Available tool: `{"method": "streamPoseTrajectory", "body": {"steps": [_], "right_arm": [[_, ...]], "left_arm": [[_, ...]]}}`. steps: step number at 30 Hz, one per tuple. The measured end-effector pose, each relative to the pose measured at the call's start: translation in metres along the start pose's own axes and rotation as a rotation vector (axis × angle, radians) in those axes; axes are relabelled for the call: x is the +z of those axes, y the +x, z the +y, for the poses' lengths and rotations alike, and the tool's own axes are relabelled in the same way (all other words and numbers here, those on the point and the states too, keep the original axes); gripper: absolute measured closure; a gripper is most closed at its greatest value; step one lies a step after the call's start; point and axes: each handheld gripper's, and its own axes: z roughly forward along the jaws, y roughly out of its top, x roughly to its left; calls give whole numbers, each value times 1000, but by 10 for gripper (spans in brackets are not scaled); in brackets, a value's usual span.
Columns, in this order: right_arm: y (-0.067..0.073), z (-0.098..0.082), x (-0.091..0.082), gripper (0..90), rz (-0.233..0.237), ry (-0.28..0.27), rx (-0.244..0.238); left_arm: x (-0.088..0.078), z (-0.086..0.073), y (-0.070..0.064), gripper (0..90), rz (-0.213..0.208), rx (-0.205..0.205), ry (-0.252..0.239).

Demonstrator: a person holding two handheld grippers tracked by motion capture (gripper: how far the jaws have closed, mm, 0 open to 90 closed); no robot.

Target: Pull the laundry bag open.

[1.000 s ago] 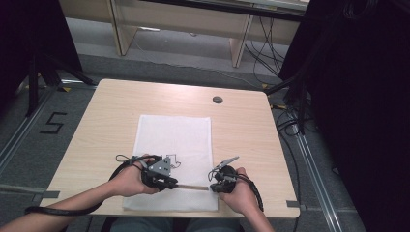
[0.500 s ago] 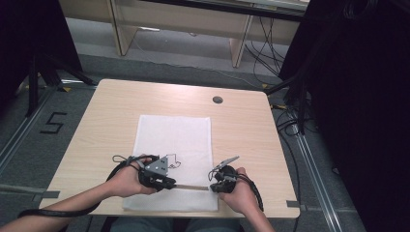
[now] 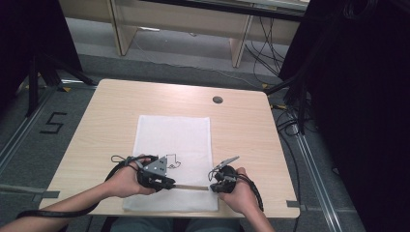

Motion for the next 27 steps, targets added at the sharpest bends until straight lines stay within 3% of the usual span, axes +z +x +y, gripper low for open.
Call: {"method": "streamPoseTrajectory", "body": {"steps": [27], "right_arm": [[0,0,0,900,1,0,1]], "left_arm": [[-9,-8,2,819,12,-9,2]]}}
